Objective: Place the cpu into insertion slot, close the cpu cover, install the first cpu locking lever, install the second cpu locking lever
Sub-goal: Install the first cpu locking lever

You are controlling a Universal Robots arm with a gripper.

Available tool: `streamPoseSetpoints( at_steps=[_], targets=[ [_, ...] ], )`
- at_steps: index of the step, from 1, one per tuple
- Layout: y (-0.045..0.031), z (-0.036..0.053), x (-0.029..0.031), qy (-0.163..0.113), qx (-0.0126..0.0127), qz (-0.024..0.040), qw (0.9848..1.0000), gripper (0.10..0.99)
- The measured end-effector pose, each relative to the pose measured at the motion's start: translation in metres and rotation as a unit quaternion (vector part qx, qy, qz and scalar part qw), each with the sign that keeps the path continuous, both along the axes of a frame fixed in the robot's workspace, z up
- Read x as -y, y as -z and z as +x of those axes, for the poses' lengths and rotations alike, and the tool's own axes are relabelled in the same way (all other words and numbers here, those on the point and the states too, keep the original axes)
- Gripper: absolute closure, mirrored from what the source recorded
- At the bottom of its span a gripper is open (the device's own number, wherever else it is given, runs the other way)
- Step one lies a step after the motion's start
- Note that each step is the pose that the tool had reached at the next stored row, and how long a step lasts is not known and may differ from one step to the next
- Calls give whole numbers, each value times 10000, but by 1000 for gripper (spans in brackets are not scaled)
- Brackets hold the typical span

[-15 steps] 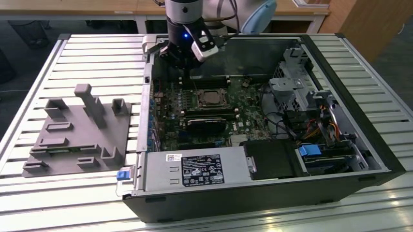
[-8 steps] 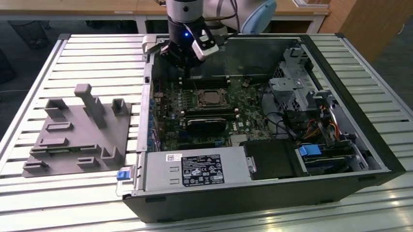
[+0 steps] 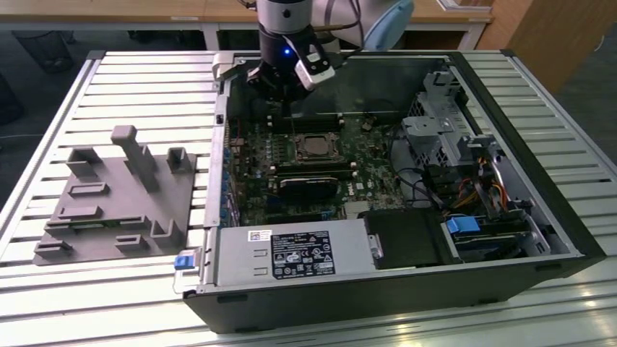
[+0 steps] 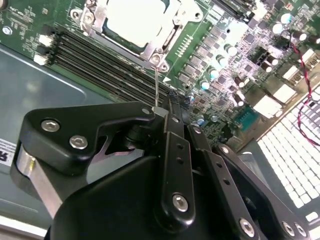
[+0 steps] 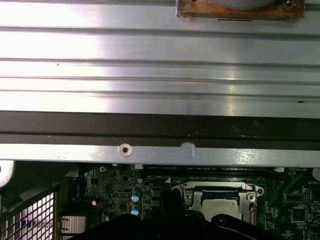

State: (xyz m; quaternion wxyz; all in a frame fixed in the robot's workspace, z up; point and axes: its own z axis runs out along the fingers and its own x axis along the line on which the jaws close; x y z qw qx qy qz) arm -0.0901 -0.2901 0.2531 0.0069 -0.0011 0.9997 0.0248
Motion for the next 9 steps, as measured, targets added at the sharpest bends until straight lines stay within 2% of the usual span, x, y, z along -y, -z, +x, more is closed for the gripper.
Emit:
streamPoseSetpoints(
  at_steps=[9],
  targets=[
    [5,30,0,0,0,0,10000,980]
  ],
)
